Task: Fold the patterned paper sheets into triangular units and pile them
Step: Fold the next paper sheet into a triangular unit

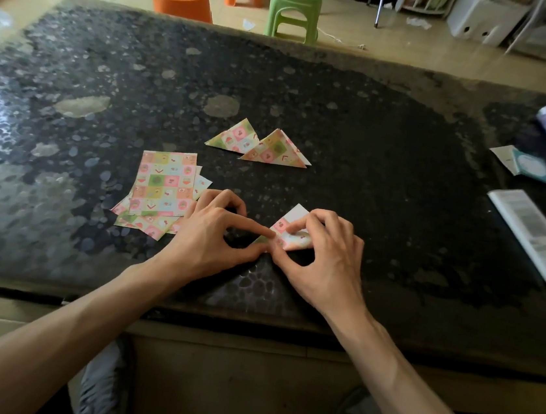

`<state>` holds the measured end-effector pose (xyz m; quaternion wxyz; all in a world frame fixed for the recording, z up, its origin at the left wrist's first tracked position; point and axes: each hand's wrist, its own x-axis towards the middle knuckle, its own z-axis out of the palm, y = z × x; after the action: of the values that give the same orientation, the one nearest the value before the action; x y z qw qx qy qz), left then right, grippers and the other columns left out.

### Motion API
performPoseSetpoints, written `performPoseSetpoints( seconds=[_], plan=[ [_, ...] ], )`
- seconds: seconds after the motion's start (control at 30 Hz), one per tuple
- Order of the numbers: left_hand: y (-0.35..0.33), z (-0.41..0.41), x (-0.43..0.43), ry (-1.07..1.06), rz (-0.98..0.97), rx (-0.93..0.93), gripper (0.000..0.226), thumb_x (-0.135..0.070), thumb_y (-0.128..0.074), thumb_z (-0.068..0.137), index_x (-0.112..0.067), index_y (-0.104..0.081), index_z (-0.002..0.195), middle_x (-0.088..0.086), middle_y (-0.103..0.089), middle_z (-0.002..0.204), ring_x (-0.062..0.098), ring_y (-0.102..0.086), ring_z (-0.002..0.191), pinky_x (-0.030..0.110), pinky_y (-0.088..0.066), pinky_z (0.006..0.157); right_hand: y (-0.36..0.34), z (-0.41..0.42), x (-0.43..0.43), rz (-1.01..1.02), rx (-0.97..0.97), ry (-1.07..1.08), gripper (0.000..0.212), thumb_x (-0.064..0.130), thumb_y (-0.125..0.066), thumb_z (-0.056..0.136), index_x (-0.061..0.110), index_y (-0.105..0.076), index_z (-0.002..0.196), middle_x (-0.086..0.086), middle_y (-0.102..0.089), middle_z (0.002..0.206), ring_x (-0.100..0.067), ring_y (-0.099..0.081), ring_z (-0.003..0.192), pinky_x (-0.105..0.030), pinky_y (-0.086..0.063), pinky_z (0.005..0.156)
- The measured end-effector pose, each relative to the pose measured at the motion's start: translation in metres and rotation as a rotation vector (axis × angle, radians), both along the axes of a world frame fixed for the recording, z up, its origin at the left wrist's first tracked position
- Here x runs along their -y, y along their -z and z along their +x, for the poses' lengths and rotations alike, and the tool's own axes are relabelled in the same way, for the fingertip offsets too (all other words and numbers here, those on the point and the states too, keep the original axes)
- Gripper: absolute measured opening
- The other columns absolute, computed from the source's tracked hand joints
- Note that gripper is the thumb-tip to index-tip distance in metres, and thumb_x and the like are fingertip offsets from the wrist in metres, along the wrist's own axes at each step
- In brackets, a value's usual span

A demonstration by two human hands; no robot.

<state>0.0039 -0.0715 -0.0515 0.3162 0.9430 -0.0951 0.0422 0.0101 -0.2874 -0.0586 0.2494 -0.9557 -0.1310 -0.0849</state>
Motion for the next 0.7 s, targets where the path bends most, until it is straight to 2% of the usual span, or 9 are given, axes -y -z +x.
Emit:
performPoseSetpoints(
  seconds=[0.23, 0.37, 0.53, 0.63, 0.7],
  plan=[
    [0.002, -0.002, 0.006, -0.069, -0.02, 0.018, 0.033, -0.075, -0.056, 0.075, -0.062, -0.072, 0.1, -0.02, -0.046, 0.101, 0.008, -0.037, 0.111, 0.044, -0.04, 0.1, -0.006, 0.003, -0.001, -0.054, -0.036, -0.013, 0.039, 0.071, -0.063, 0.082, 0.039, -0.059, 0.103, 0.016, -0.047, 0.122, -0.012, -0.043, 0.122, -0.03, -0.031, 0.091],
    [0.0, -0.002, 0.006, -0.057, -0.03, 0.003, 0.029, -0.072, -0.061, 0.076, -0.061, -0.073, 0.101, -0.019, -0.046, 0.1, 0.008, -0.037, 0.11, 0.046, -0.041, 0.1, -0.01, 0.007, 0.007, -0.032, -0.085, -0.041, 0.029, 0.061, -0.069, 0.085, 0.039, -0.065, 0.104, 0.017, -0.047, 0.125, -0.011, -0.043, 0.124, -0.03, -0.029, 0.093],
    [-0.002, -0.002, 0.006, -0.049, -0.036, -0.026, 0.028, -0.068, -0.064, 0.077, -0.059, -0.074, 0.102, -0.017, -0.046, 0.102, 0.01, -0.037, 0.112, 0.047, -0.04, 0.102, -0.01, 0.008, 0.007, -0.009, -0.115, -0.037, 0.027, 0.057, -0.071, 0.087, 0.038, -0.065, 0.106, 0.017, -0.045, 0.126, -0.009, -0.038, 0.126, -0.03, -0.025, 0.096],
    [-0.003, -0.001, 0.006, -0.052, -0.038, -0.031, 0.026, -0.063, -0.067, 0.078, -0.058, -0.074, 0.101, -0.017, -0.046, 0.101, 0.011, -0.038, 0.112, 0.046, -0.04, 0.102, -0.01, 0.01, 0.014, 0.046, -0.177, -0.063, 0.022, 0.05, -0.072, 0.089, 0.04, -0.07, 0.109, 0.019, -0.046, 0.13, -0.007, -0.037, 0.131, -0.029, -0.024, 0.1],
    [-0.003, -0.002, 0.008, -0.07, -0.043, -0.024, 0.023, -0.064, -0.069, 0.077, -0.058, -0.075, 0.099, -0.018, -0.047, 0.101, 0.009, -0.037, 0.112, 0.044, -0.039, 0.101, -0.01, 0.009, 0.015, 0.029, -0.151, -0.067, 0.021, 0.047, -0.072, 0.091, 0.04, -0.069, 0.111, 0.018, -0.045, 0.131, -0.007, -0.037, 0.131, -0.028, -0.024, 0.1]
  ],
)
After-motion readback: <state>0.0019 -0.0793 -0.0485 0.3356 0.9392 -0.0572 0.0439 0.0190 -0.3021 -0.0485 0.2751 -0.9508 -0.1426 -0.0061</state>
